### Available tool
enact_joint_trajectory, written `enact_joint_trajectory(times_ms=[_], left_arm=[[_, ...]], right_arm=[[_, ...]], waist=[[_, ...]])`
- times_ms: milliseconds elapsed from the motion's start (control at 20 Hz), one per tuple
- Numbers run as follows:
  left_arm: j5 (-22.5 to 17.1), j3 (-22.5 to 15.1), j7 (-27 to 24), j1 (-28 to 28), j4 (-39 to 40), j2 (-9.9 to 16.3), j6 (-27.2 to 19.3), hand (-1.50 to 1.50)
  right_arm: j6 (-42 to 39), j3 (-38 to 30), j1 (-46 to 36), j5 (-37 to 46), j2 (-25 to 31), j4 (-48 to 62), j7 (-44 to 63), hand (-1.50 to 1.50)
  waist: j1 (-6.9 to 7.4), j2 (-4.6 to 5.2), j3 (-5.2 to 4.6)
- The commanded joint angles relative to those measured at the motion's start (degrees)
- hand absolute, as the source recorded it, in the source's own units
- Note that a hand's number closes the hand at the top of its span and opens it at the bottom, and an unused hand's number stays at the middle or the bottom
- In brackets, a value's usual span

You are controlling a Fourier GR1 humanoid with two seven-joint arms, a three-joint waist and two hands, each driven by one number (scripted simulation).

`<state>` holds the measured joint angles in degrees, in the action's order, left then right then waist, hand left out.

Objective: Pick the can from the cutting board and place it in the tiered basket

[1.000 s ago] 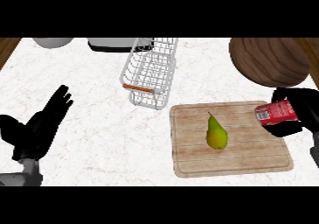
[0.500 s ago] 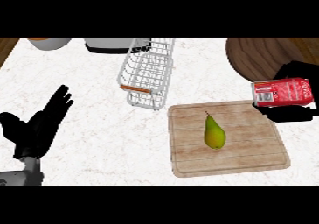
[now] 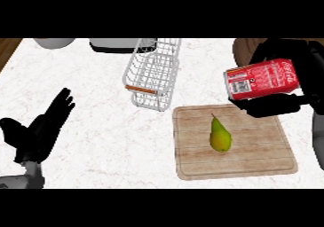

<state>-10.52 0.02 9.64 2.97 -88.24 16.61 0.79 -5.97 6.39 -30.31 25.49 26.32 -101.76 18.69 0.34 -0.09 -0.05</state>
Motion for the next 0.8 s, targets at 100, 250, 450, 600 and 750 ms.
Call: enact_joint_trajectory(times_ms=[100, 250, 450, 600, 750], left_arm=[[0.3, 2.0, 3.3, 1.6, -1.1, 1.4, 0.8, 0.00], [1.8, -0.8, 3.0, 0.3, -3.3, -1.7, -1.0, 0.00], [2.0, 0.3, 1.2, 1.8, 0.8, -1.9, 0.4, 0.00], [2.1, -1.0, 3.3, -3.8, -7.0, -2.8, -0.2, 0.00], [2.6, 1.3, -0.2, 0.5, 0.7, -1.9, 0.9, 0.00]], right_arm=[[-2.2, 4.7, -10.3, 4.5, -7.4, 2.3, 9.1, 1.50], [-0.2, 7.5, -16.9, 7.7, -13.8, 8.4, 14.1, 1.50], [1.5, 8.7, -21.8, 11.4, -19.0, 13.3, 15.7, 1.50], [3.1, 7.5, -23.4, 12.3, -21.2, 20.9, 13.3, 1.50], [3.6, 9.4, -26.5, 15.8, -25.6, 24.1, 18.9, 1.50]], waist=[[0.17, 0.06, 0.02], [0.52, 0.08, 0.01], [0.18, 0.16, 0.00], [0.68, 0.10, 0.03], [0.28, 0.20, -0.01]])
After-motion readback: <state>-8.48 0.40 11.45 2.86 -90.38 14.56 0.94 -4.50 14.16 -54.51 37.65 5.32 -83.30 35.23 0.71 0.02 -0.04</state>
